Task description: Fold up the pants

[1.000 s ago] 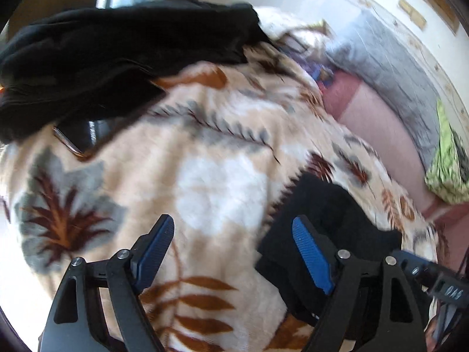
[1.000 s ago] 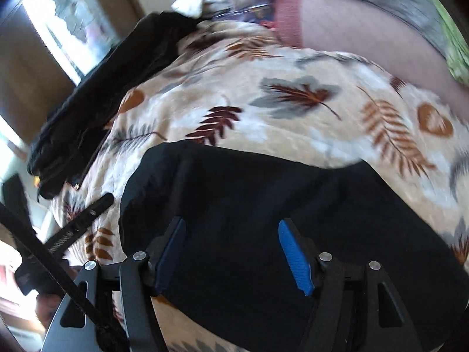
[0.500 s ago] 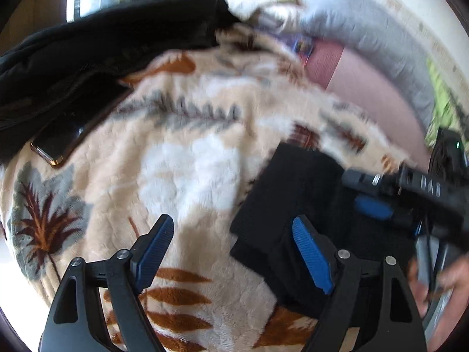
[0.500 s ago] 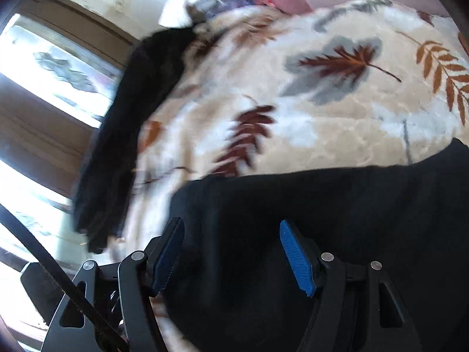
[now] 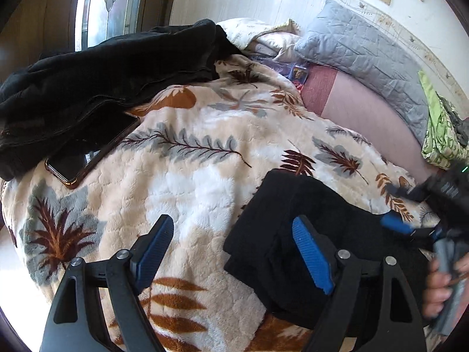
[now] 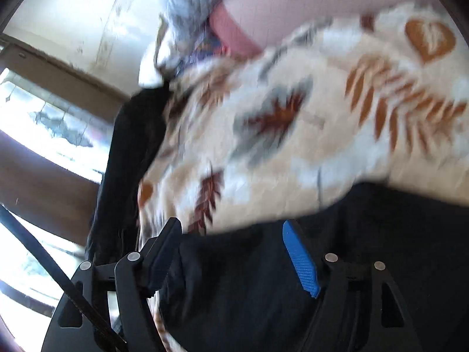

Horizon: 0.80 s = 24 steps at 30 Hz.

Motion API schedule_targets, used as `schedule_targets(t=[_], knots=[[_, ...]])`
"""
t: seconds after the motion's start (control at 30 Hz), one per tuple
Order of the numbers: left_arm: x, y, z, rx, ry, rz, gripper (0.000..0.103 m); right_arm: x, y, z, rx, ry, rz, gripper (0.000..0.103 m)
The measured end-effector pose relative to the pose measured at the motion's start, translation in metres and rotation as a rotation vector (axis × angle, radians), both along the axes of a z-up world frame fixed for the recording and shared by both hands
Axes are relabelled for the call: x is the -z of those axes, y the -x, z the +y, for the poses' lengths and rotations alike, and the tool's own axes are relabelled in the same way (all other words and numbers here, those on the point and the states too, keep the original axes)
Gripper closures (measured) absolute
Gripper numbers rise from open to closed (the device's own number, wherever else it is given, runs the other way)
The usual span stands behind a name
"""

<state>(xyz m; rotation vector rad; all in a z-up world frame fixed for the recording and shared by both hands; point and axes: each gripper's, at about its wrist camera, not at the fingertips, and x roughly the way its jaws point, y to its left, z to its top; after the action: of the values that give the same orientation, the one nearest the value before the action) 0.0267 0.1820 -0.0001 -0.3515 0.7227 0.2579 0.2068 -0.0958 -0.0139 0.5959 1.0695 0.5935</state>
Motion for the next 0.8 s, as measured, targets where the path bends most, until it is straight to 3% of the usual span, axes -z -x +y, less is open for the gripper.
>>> schedule_targets(t=[0.1, 0.13, 0.17, 0.2, 0.27, 0.3, 0.4, 0.53, 0.6, 0.67, 0.7, 0.73, 0.8], knots=[[0.001, 0.000, 0.001, -0.001, 0.010, 0.001, 0.020, 0.029, -0.006, -0.017, 0.071, 0.113, 0.033, 0.031], [0.001, 0.001, 0.002, -0.003, 0.013, 0.000, 0.020, 0.035, -0.012, -0.033, 0.123, 0.132, 0.016, 0.048], [0.001, 0.001, 0.002, -0.006, 0.016, -0.002, 0.020, 0.037, -0.018, -0.048, 0.154, 0.132, 0.008, 0.057], [0.001, 0.002, 0.002, -0.007, 0.016, -0.003, 0.020, 0.037, -0.021, -0.063, 0.204, 0.160, 0.009, 0.058], [0.001, 0.001, 0.000, -0.001, 0.015, -0.008, 0.020, 0.027, -0.018, -0.095, 0.377, 0.344, 0.008, 0.044], [0.000, 0.002, -0.001, 0.007, 0.013, -0.016, 0.020, 0.022, -0.014, -0.111, 0.430, 0.370, 0.006, 0.036], [-0.005, 0.004, -0.013, 0.047, -0.008, -0.041, 0.020, 0.005, 0.014, -0.150, 0.447, 0.221, 0.004, 0.034], [-0.002, 0.000, -0.040, 0.148, -0.037, -0.034, 0.020, -0.006, 0.089, -0.176, 0.367, -0.024, -0.057, 0.028], [0.002, -0.001, -0.058, 0.197, -0.069, -0.017, 0.020, 0.004, 0.113, -0.179, 0.338, -0.018, -0.046, 0.028], [0.004, 0.002, -0.078, 0.248, -0.110, -0.013, 0.020, 0.022, 0.132, -0.194, 0.352, 0.085, -0.023, 0.028], [0.005, 0.006, -0.091, 0.283, -0.138, -0.019, 0.020, 0.030, 0.138, -0.207, 0.397, 0.155, -0.025, 0.034], [0.005, 0.009, -0.099, 0.306, -0.157, -0.021, 0.020, 0.033, 0.148, -0.225, 0.459, 0.208, -0.044, 0.051], [0.007, 0.011, -0.117, 0.358, -0.183, -0.008, 0.020, 0.030, 0.173, -0.259, 0.567, 0.198, -0.092, 0.052]])
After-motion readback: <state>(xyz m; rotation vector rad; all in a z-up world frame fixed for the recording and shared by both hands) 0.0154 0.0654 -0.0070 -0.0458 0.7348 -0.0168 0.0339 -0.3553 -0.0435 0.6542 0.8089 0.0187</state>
